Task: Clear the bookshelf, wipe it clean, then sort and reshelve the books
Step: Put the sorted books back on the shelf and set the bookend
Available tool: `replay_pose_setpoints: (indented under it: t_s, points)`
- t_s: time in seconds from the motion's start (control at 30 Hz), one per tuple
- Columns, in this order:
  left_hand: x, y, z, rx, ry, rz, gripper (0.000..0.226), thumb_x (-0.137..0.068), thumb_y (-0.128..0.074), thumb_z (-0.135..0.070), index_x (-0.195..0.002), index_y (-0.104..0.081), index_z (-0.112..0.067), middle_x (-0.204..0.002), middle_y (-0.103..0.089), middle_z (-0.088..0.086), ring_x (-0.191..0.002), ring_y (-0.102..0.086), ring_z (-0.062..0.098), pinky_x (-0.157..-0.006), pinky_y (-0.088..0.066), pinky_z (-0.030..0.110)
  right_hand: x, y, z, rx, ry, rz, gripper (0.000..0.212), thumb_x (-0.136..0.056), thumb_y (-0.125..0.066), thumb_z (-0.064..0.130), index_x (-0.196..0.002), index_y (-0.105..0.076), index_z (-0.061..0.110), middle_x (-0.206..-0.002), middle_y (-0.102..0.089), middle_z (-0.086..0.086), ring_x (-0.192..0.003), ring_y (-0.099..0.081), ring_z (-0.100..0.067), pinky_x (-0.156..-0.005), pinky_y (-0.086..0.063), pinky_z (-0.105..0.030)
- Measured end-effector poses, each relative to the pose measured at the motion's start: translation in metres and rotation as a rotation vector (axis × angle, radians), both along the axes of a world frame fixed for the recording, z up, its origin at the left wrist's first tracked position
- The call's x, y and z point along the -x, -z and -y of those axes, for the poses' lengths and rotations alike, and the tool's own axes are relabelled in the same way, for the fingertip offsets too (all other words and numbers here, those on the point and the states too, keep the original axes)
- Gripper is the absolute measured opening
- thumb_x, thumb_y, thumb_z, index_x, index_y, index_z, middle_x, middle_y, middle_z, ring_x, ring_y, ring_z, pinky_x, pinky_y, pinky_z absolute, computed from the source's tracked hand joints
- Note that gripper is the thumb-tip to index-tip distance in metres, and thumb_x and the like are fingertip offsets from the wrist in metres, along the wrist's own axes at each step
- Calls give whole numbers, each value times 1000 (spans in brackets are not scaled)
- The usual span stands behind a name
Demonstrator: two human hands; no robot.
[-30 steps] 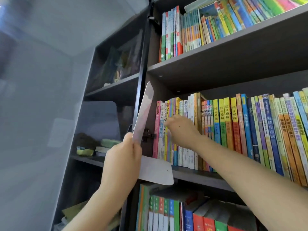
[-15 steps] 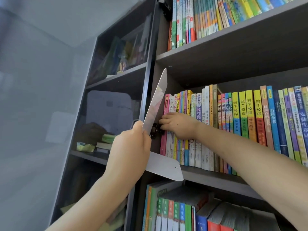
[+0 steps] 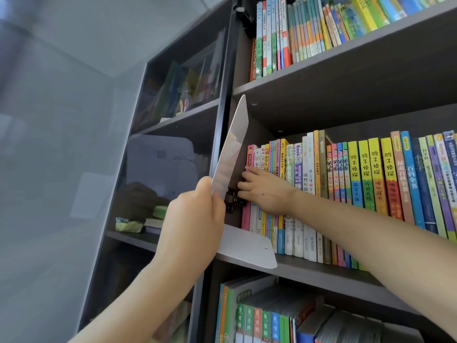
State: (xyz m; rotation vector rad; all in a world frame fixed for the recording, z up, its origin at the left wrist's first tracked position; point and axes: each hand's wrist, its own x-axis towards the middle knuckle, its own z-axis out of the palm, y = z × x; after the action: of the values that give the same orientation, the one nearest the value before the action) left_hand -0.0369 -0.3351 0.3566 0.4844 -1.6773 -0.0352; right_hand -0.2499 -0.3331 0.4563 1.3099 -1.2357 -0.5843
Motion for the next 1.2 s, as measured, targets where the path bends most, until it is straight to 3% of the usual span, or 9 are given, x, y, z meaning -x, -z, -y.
replay_pose_setpoints:
  t_s: [0.13, 0.37, 0.57, 0.67, 0.77, 0.87, 0.93, 1.03, 1.2]
  points:
    - [1, 0, 1, -7, 5, -8, 17, -100, -35, -25, -86, -39, -16, -71, -57, 4, -58, -54, 17, -49, -38, 22, -2, -7, 3, -48, -15, 66, 44, -91, -44, 8, -133, -53, 14, -129, -53, -4, -122, -44, -25, -110, -31, -37]
    - [7, 2, -2, -19, 12, 0, 16, -101, -36, -24, -88, -41, -16, -73, -58, 3, -55, -52, 14, -46, -34, 18, -14, -5, -2, -33, 88, -8, 42, -96, -43, 13, -137, -52, 18, -141, -44, -4, -135, -36, -21, -121, -8, -42]
    - [5, 4, -7, 15, -40, 50, 13, -101, -34, -24, -90, -37, -17, -77, -59, 2, -59, -54, 15, -49, -40, 21, -11, 10, 5, 10, 155, 116, 48, -97, -41, 15, -145, -37, 13, -142, -47, -6, -133, -40, -23, -121, -4, -41]
    - [9, 1, -4, 35, -44, 106, 12, -102, -34, -24, -92, -34, -18, -74, -53, -2, -59, -50, 14, -48, -35, 18, -15, 4, 2, -6, 174, 167, 49, -92, -47, 25, -141, -44, 18, -138, -51, 0, -133, -40, -19, -120, -3, -43]
    - [19, 1, 4, 41, -9, 119, 13, -101, -33, -23, -94, -39, -13, -65, -41, -4, -66, -50, 22, -59, -36, 28, -17, 2, -1, -14, 213, 111, 50, -90, -44, 37, -138, -48, 21, -134, -52, 4, -128, -44, -16, -119, -7, -46]
    - [25, 0, 8, 17, -21, 144, 14, -102, -35, -23, -104, -44, -13, -79, -53, -2, -71, -58, 20, -60, -43, 25, -12, -2, 0, -36, 186, 138, 54, -88, -44, 40, -139, -47, 22, -139, -49, 5, -128, -41, -16, -119, -3, -48]
    - [27, 1, 10, 45, -38, 150, 12, -102, -34, -22, -106, -43, -14, -82, -55, -3, -70, -57, 16, -60, -46, 24, -10, -7, 1, -49, 137, 189, 48, -88, -44, 39, -132, -54, 23, -132, -53, 5, -126, -42, -16, -119, 1, -48]
    - [31, 8, 17, 54, 82, 39, 15, -99, -38, -19, -98, -49, -9, -61, -41, -7, -59, -44, 17, -59, -37, 29, -8, -9, 1, -49, 60, 249, 35, -89, -46, 38, -114, -64, 23, -116, -58, 5, -117, -46, -15, -119, 1, -45]
    - [30, 14, 22, 172, 122, -66, 14, -93, -44, -16, -85, -51, -8, -54, -35, -13, -47, -37, 11, -48, -31, 26, -1, -10, 3, -15, -84, 290, 21, -86, -54, 36, -88, -68, 21, -95, -60, 6, -103, -50, -13, -120, -5, -41]
